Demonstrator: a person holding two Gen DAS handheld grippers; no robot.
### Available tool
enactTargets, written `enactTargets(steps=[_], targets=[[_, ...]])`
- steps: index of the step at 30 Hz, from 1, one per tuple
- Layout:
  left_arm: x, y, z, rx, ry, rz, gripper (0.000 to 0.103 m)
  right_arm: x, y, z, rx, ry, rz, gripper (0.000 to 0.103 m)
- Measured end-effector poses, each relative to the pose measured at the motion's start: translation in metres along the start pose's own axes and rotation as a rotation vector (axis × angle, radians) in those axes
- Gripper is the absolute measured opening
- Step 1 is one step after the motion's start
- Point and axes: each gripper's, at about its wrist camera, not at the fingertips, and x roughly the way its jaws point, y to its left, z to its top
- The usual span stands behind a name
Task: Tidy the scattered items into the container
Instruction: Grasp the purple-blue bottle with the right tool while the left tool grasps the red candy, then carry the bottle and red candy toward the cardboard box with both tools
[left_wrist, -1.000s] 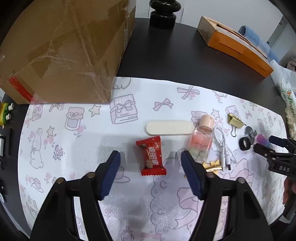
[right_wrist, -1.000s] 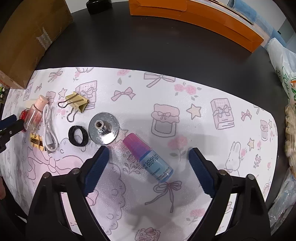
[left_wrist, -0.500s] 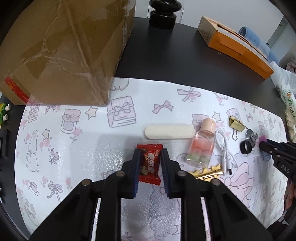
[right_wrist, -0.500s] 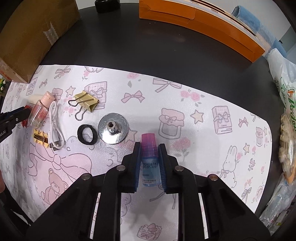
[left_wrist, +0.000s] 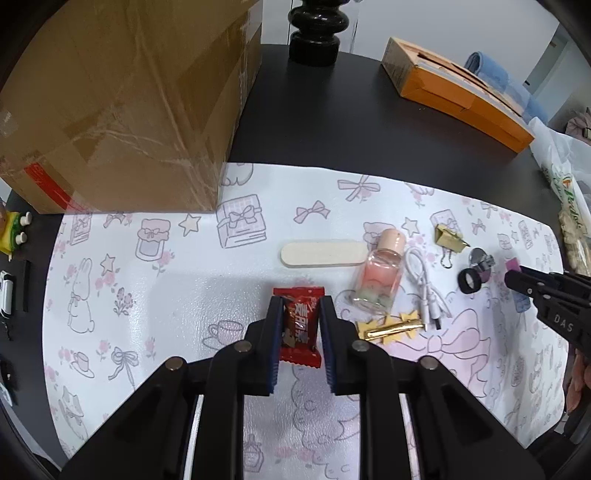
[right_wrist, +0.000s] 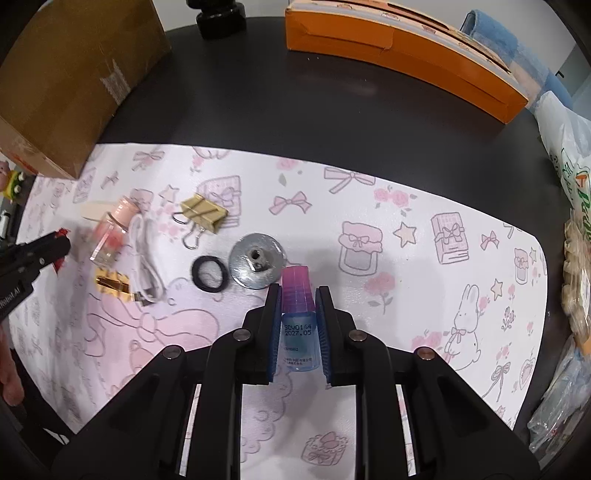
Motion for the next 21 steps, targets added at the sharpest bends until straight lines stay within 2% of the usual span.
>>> enactTargets(steps=[5, 10, 15, 21], targets=[[-0.02, -0.008, -0.007, 0.019, -0.009, -0.008, 0.019, -0.031, 0.002, 0.003, 0.003, -0.03, 0.019, 0.019], [-0.044, -0.009, -0.017, 0.012, -0.009, -0.025, 0.019, -0.067, 0.019, -0.023, 0.008, -0.079, 0.046, 0.019], [-0.079, -0.014, -0.022, 0.022, -0.024, -0.04, 0.019, -0.109, 0.045, -0.024, 0.005, -0.134, 0.056, 0.019], [-0.129, -0.022, -0.021, 0.031, -0.06, -0.05, 0.019, -0.146, 0.057, -0.029, 0.017, -0.155, 0.057, 0.019]])
